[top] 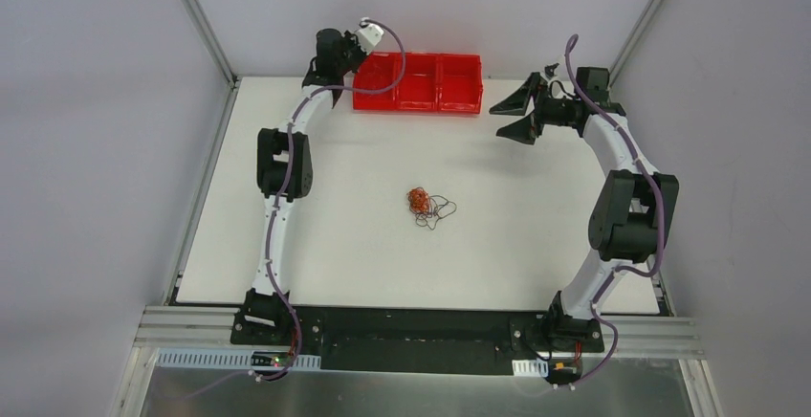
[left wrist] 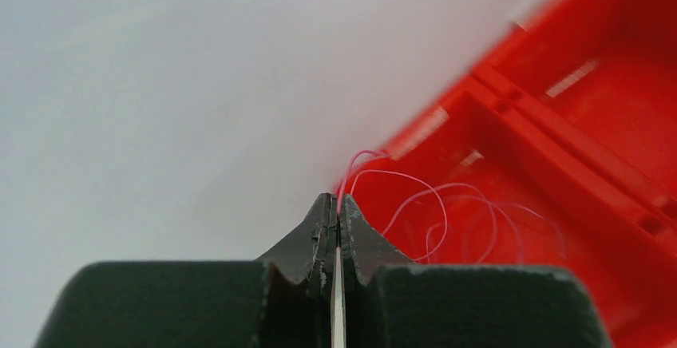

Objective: Untangle the cables

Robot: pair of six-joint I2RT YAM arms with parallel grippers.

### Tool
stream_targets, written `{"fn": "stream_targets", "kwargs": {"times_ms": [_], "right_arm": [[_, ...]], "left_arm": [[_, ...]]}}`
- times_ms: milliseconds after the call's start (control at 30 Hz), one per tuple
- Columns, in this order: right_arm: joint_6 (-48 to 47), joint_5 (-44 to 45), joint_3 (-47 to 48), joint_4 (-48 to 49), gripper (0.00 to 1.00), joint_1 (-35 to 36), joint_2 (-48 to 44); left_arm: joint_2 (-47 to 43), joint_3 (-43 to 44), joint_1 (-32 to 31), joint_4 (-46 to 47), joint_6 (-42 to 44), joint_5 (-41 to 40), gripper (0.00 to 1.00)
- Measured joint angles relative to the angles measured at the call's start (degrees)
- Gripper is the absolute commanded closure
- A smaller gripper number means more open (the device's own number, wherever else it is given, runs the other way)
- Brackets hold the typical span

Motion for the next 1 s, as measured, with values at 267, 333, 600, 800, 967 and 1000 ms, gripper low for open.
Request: {"fn": "stream_targets", "kwargs": {"times_ms": [267, 333, 600, 800, 967, 1000], "right_arm": [[-0.15, -0.35, 0.00, -0.22, 0.13, -0.07, 0.20], [-0.33, -0.37, 0.00, -0.28, 0.13, -0.15, 0.20], [-2.34, -0.37, 0.00, -2.47, 0.13, -0.37, 0.20], [-8.85, 1.44, 0.00, -8.76, 0.14, -0.20, -0.46], [-18.32, 6.93, -0.02, -18.08, 0.17, 2.19, -3.06], [-20.35, 8.46, -0.02, -19.78, 0.17, 3.43, -3.58]], "left_arm": [[-0.48, -6.99, -1.92, -3.08, -4.00, 3.69, 1.00], [-0.48, -6.99, -2.32, -3.28, -5.03, 3.69, 0.85], [-3.82, -8.04, -2.93, -5.05, -9.70, 3.43, 0.61], [-15.69, -13.33, -2.93, -11.91, -12.81, 3.37, 0.34], [-30.38, -18.51, -2.99, -20.04, -17.09, 3.76, 0.01], [-33.55, -19.89, -2.99, -22.01, -18.36, 4.46, 0.01]]}}
